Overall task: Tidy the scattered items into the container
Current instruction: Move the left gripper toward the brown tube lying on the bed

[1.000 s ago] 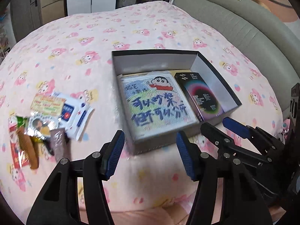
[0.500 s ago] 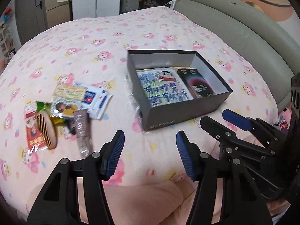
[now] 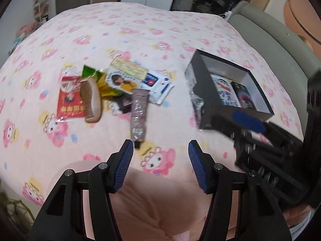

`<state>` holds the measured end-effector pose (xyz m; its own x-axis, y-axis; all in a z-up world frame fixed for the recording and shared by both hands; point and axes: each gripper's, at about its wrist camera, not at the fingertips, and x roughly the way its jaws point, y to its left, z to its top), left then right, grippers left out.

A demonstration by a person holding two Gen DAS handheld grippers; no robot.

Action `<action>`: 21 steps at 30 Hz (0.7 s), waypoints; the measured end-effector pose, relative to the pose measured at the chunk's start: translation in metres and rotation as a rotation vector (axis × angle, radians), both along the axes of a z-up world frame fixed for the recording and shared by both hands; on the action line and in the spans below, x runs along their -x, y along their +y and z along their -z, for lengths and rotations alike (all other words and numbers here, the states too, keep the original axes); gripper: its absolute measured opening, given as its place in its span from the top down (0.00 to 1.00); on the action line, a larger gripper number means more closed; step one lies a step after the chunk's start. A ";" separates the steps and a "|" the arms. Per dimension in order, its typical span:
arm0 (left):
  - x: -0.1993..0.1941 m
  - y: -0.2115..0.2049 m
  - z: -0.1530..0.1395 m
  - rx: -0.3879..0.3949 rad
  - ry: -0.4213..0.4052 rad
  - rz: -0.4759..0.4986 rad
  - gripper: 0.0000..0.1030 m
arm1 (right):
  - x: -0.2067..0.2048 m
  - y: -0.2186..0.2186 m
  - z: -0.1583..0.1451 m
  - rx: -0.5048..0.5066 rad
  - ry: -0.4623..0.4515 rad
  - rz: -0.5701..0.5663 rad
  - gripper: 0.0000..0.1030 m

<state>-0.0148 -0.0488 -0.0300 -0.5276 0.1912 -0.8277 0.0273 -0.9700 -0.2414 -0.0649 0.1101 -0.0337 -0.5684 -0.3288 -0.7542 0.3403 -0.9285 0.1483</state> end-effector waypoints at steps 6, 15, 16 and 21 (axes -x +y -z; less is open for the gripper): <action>0.017 -0.034 0.017 -0.032 -0.043 -0.101 0.44 | 0.020 -0.020 0.016 -0.024 -0.038 0.000 0.51; 0.093 -0.042 0.073 -0.196 -0.296 -0.190 0.45 | 0.052 -0.019 0.054 -0.043 -0.142 0.065 0.51; 0.100 -0.043 0.083 -0.222 -0.321 -0.214 0.46 | 0.053 -0.019 0.059 -0.047 -0.154 0.062 0.51; 0.120 -0.041 0.118 -0.338 -0.399 -0.316 0.48 | 0.056 -0.025 0.087 -0.042 -0.226 0.022 0.51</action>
